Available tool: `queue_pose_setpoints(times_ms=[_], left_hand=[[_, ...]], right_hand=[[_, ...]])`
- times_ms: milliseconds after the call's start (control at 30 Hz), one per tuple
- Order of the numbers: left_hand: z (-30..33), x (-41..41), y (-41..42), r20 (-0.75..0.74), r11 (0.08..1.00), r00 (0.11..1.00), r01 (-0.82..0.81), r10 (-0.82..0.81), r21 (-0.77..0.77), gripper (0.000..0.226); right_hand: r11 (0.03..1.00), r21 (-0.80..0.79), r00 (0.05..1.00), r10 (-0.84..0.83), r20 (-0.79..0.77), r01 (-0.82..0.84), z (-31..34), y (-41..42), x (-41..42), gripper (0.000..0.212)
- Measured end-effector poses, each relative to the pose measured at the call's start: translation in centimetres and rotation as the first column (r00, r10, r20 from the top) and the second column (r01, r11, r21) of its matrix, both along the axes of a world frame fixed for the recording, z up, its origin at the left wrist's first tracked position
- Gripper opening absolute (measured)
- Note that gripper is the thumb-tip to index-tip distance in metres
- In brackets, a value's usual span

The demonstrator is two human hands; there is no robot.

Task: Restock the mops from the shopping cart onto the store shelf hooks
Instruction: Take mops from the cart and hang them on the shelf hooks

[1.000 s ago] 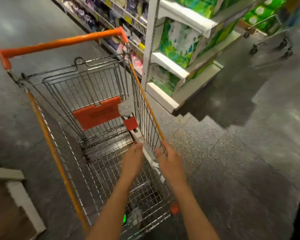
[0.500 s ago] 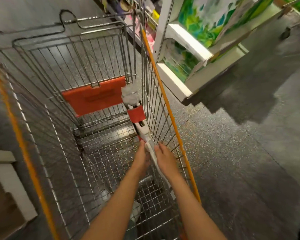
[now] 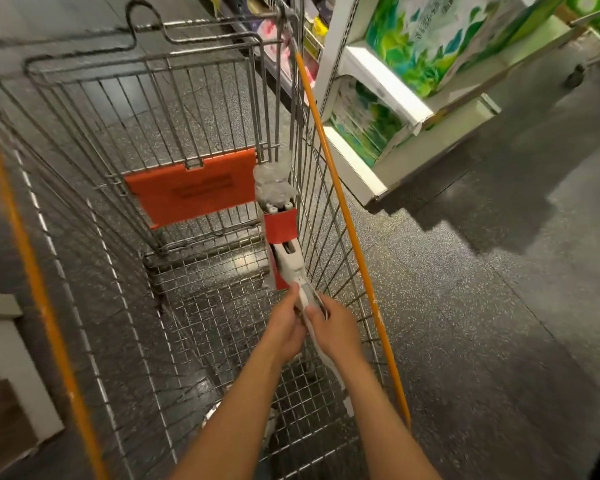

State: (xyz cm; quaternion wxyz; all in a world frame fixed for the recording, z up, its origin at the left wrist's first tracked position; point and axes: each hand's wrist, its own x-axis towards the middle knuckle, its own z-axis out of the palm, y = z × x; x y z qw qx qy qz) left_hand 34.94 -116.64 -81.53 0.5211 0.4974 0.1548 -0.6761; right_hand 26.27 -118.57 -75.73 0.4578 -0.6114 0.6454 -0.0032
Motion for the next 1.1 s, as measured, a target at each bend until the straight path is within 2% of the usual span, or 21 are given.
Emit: queue_pose_setpoints(times_ms=[167, 300, 467, 567, 700, 933, 1100], left_hand=[[3.1, 0.0, 0.8, -0.024, 1.000, 1.000, -0.010, 0.009, -0.018, 0.037], [6.4, 0.2, 1.7, -0.008, 0.998, 1.000, 0.002, -0.002, -0.058, 0.033], [11.2, 0.7, 2.9, 0.026, 0.992, 0.999, -0.032, 0.036, -0.124, 0.043], [14.3, 0.9, 3.7, 0.045, 0.989, 0.998, -0.042, 0.049, -0.142, 0.033], [18.6, 1.0, 4.4, 0.092, 0.985, 0.995, -0.015, 0.031, -0.170, 0.031], [26.0, 0.2, 5.4, 0.193, 0.977, 0.981, 0.060, -0.020, -0.206, 0.056], [30.1, -1.6, 6.0, 0.285, 0.951, 0.955, 0.163, -0.085, -0.262, 0.060]], right_hand=[[1.000, -0.010, 0.999, 0.019, 0.040, -0.019, 2.5, 0.6, -0.6, 0.034], [0.997, -0.030, 0.997, 0.077, 0.013, -0.076, 5.2, 0.9, -1.3, 0.038], [0.986, -0.092, 0.988, 0.144, 0.047, -0.140, 10.2, 1.7, -1.6, 0.039], [0.976, -0.150, 0.982, 0.169, 0.084, -0.155, 12.8, 2.3, -1.5, 0.034], [0.980, -0.165, 0.980, 0.134, 0.148, -0.109, 16.8, 3.0, -1.5, 0.041], [0.981, -0.196, 0.969, 0.038, 0.244, 0.011, 24.4, 5.0, -3.4, 0.060], [0.957, -0.266, 0.957, -0.034, 0.287, 0.114, 29.3, 7.0, -5.8, 0.062]])
